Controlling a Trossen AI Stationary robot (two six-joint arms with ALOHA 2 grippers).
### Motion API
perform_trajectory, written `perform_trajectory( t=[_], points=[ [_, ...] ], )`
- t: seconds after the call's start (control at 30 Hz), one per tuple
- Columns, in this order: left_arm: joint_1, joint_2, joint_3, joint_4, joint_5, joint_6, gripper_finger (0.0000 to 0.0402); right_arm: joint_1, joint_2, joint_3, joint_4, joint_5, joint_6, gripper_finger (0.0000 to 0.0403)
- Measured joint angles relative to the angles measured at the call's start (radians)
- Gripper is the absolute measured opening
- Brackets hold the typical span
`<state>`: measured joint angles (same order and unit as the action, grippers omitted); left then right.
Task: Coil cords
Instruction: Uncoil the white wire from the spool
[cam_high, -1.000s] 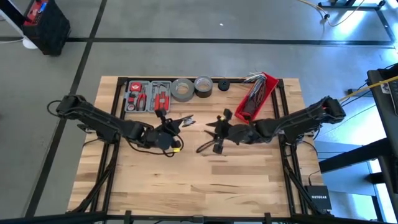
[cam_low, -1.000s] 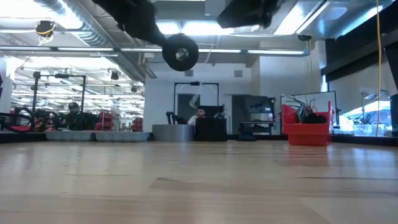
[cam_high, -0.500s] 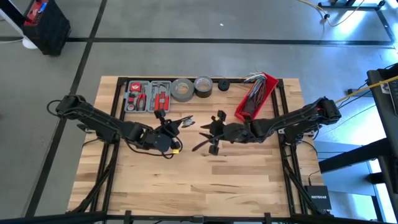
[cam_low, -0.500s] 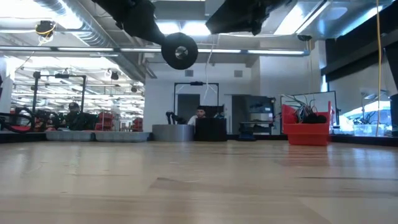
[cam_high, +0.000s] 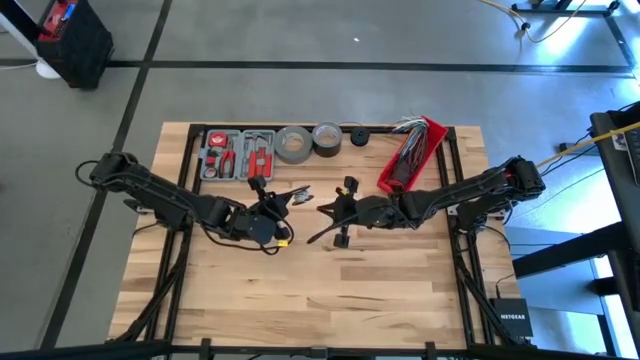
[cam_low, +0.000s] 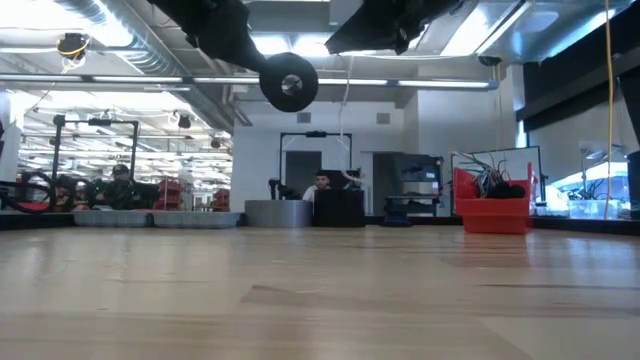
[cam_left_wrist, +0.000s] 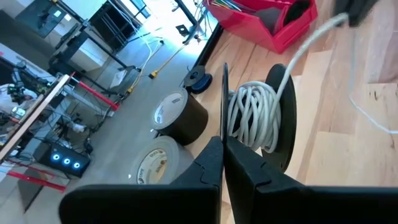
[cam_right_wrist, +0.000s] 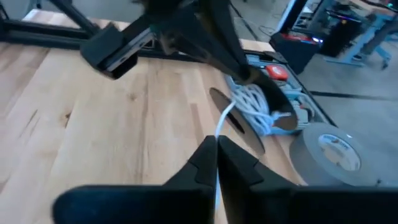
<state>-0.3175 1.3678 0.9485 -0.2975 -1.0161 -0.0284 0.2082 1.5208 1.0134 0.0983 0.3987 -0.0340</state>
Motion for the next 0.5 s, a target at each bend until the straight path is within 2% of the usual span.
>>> perform_trajectory(
  t=[0.13,0.23,0.43,0.5],
  points=[
    [0.000,0.000,0.000,0.004,0.001,-0.025,0.0002,0.001,0.000,0.000,0.023,-0.011,-0.046,0.0017],
    [0.004,0.000,0.000,0.022,0.002,-0.040,0.0002,0.001,0.021,0.000,0.058,-0.067,-0.058,0.0011],
    [0.006,0.000,0.000,0.106,0.003,-0.041,0.0002,0.001,0.129,0.002,0.217,-0.174,-0.158,0.0008],
    [0.004,0.000,0.001,0.115,0.003,-0.023,0.0002,0.000,0.165,0.020,0.202,-0.186,-0.187,0.0006]
  ],
)
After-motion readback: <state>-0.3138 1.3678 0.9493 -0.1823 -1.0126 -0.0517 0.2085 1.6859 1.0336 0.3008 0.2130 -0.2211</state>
